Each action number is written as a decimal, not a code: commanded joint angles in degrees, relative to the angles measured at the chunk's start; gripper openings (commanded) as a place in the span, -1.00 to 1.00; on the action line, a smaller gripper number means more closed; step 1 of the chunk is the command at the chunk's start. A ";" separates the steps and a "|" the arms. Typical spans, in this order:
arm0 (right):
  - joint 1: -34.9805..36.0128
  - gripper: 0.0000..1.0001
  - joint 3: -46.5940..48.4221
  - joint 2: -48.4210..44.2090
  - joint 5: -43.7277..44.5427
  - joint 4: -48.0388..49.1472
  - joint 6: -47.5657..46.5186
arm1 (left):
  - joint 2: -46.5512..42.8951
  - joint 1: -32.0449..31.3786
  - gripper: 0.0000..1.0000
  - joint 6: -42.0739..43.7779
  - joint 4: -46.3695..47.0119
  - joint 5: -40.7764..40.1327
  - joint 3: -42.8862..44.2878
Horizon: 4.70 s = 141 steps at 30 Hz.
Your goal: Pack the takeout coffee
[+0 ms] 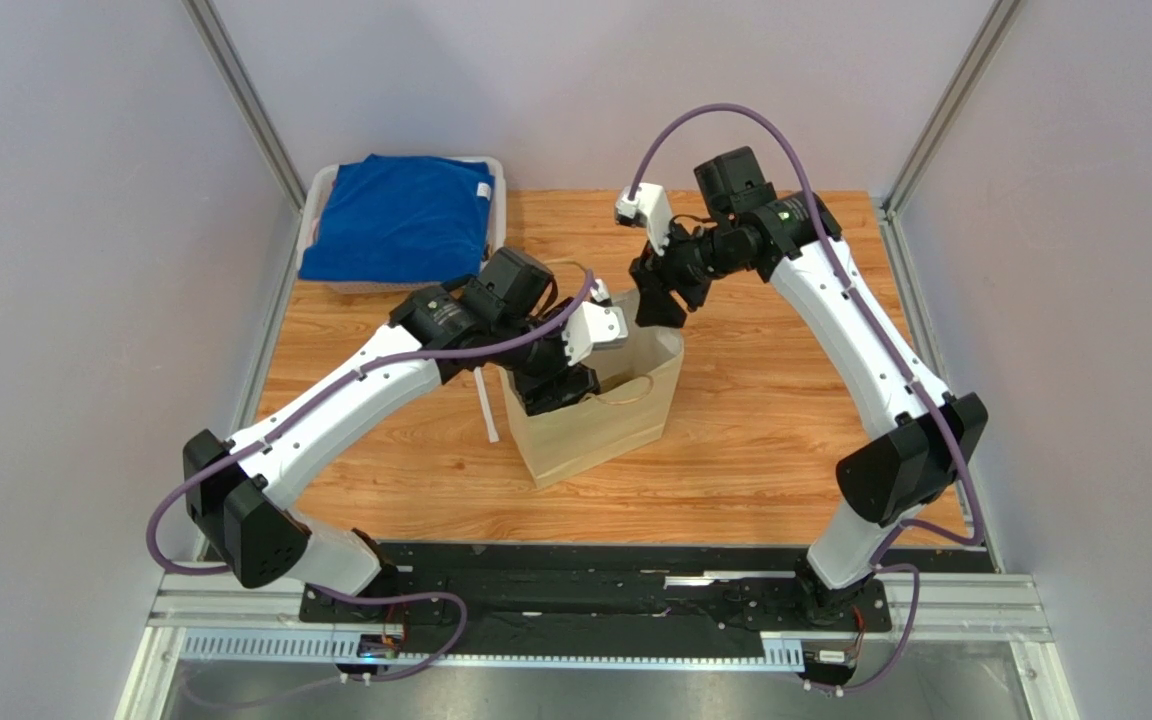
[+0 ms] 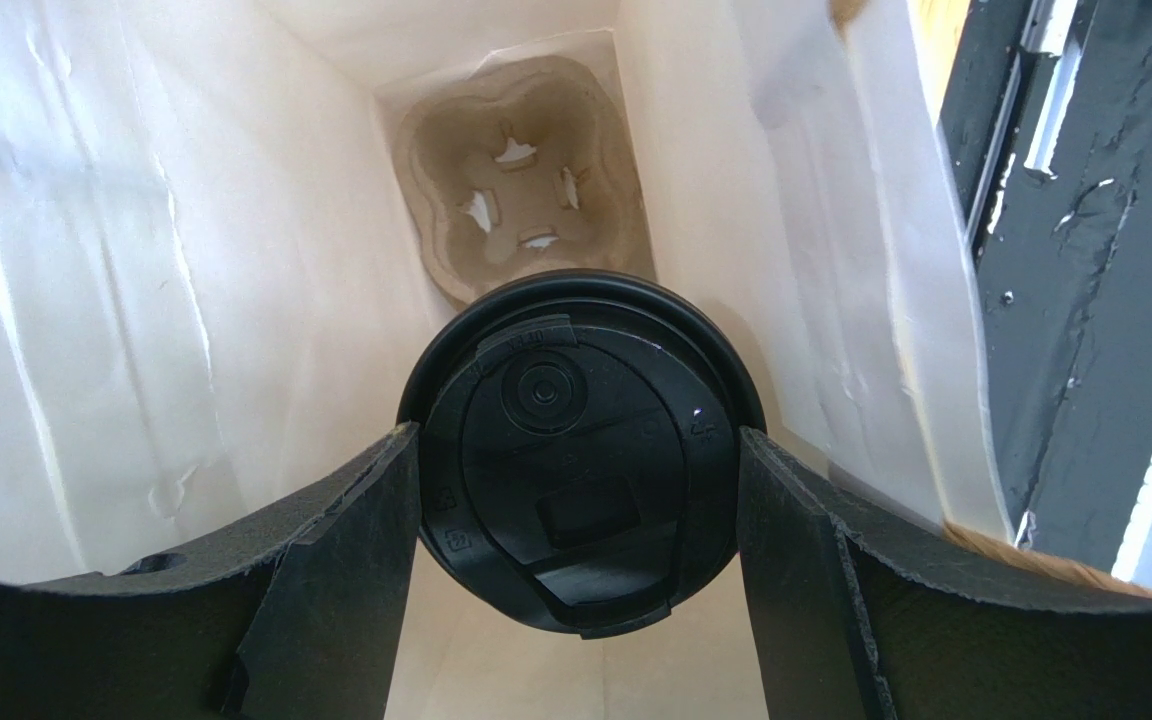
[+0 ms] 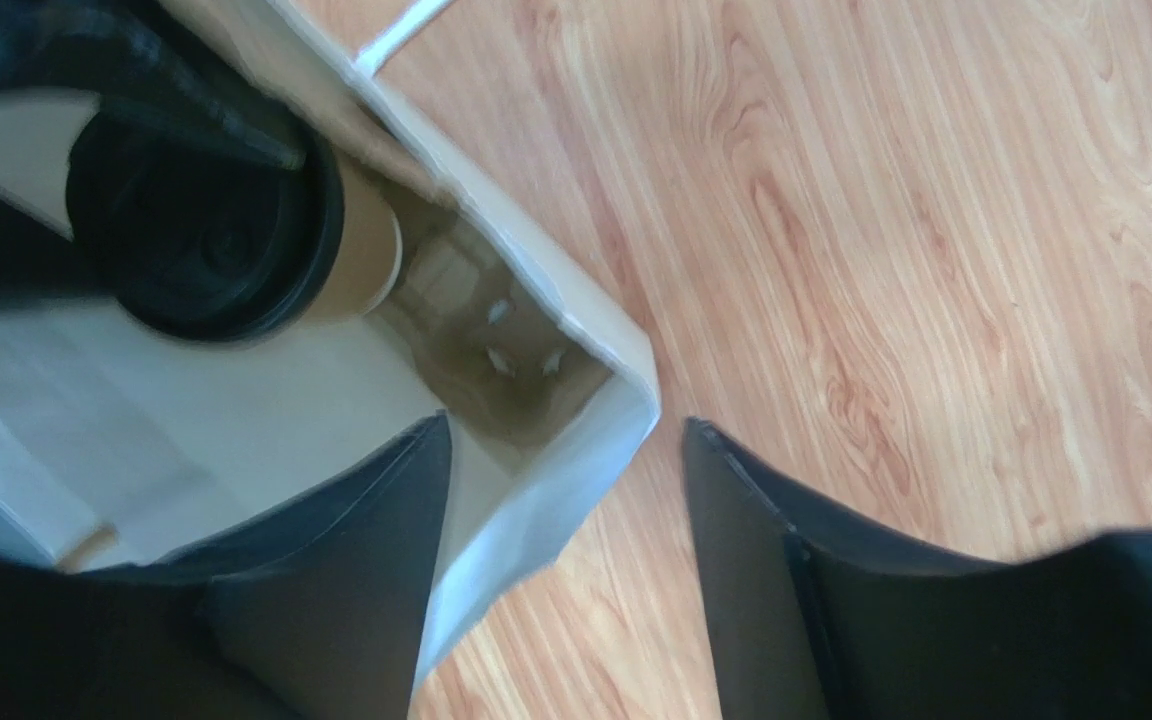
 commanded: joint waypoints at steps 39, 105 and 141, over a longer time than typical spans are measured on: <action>2.12 -0.50 -37.29 -36.61 -3.98 19.26 4.48 | -20.62 -10.50 -0.64 11.62 17.12 -10.05 -24.87; 20.14 -1.00 -36.30 -31.86 4.28 36.55 -3.61 | -12.45 -14.81 -0.69 19.00 30.92 -15.93 -27.94; 23.92 -1.00 -40.35 -34.06 7.27 39.36 -1.68 | -6.04 -14.90 -0.74 17.68 37.42 -19.97 -34.89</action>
